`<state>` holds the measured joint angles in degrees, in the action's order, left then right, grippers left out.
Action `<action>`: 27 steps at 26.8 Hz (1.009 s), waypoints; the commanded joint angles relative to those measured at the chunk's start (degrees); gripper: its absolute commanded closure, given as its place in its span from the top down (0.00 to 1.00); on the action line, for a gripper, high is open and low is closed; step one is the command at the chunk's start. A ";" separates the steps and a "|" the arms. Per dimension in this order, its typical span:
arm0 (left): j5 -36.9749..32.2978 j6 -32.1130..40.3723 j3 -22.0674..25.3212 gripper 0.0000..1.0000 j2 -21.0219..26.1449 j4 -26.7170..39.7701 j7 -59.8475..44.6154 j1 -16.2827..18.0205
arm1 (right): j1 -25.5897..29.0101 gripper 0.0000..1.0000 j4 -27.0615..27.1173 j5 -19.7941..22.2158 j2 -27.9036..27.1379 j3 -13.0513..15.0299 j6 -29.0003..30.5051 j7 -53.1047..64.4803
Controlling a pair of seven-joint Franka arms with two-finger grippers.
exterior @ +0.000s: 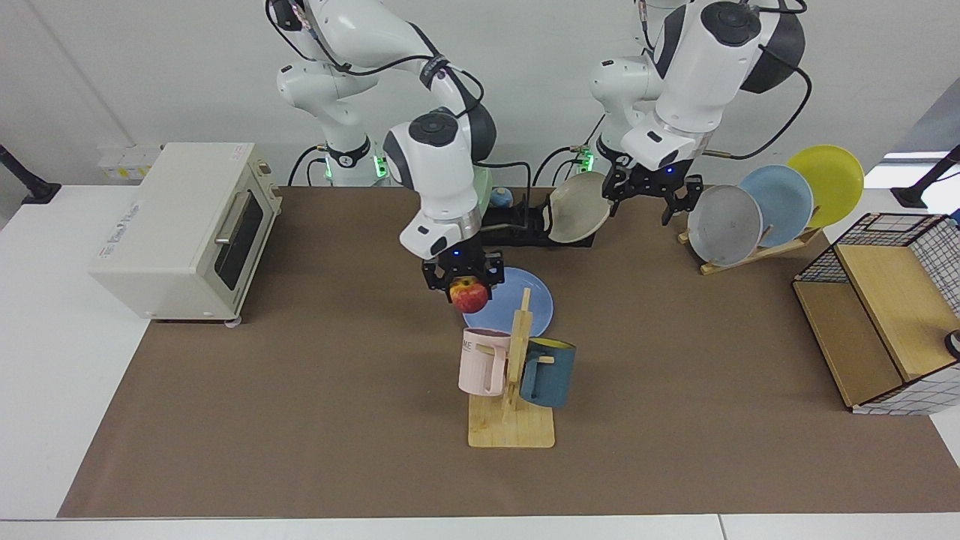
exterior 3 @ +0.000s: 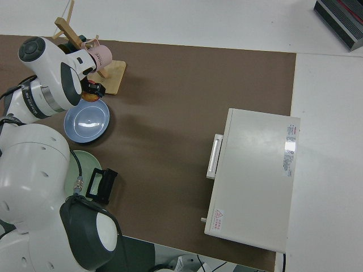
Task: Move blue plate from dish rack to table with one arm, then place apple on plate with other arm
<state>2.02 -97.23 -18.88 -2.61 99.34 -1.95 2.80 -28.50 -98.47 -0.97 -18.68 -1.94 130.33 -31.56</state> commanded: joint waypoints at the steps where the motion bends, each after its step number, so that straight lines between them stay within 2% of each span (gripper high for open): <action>1: -6.23 10.47 -0.10 0.97 7.52 -13.97 -0.33 -0.25 | -4.98 0.00 1.53 -0.17 -4.61 0.36 3.69 -7.27; 4: -7.03 12.59 0.07 0.98 9.29 -17.69 -0.24 -0.51 | -6.39 0.00 0.31 0.09 -5.49 0.36 4.23 -10.18; 11: -6.68 12.41 0.86 1.00 7.10 -16.11 -0.07 -0.95 | -7.80 0.04 -5.14 -0.26 -5.05 0.27 5.28 -11.07; 16: -6.24 11.98 2.09 1.00 5.69 -13.74 -0.07 -1.30 | -7.54 0.10 -6.90 -0.26 -5.14 0.27 5.72 -11.07; 21: -5.89 12.68 2.62 1.00 5.42 -13.82 -0.95 -1.30 | -7.45 0.10 -6.99 -0.70 -5.23 0.27 7.38 -10.98; 27: -2.30 12.42 9.48 1.00 1.56 -11.98 -0.77 -4.20 | -7.28 0.10 -6.47 -0.96 -5.67 0.27 9.06 -10.98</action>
<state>-2.95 -85.35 -14.57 2.98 84.76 -2.35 1.29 -36.16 -104.35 -1.11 -24.74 -1.53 137.29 -41.48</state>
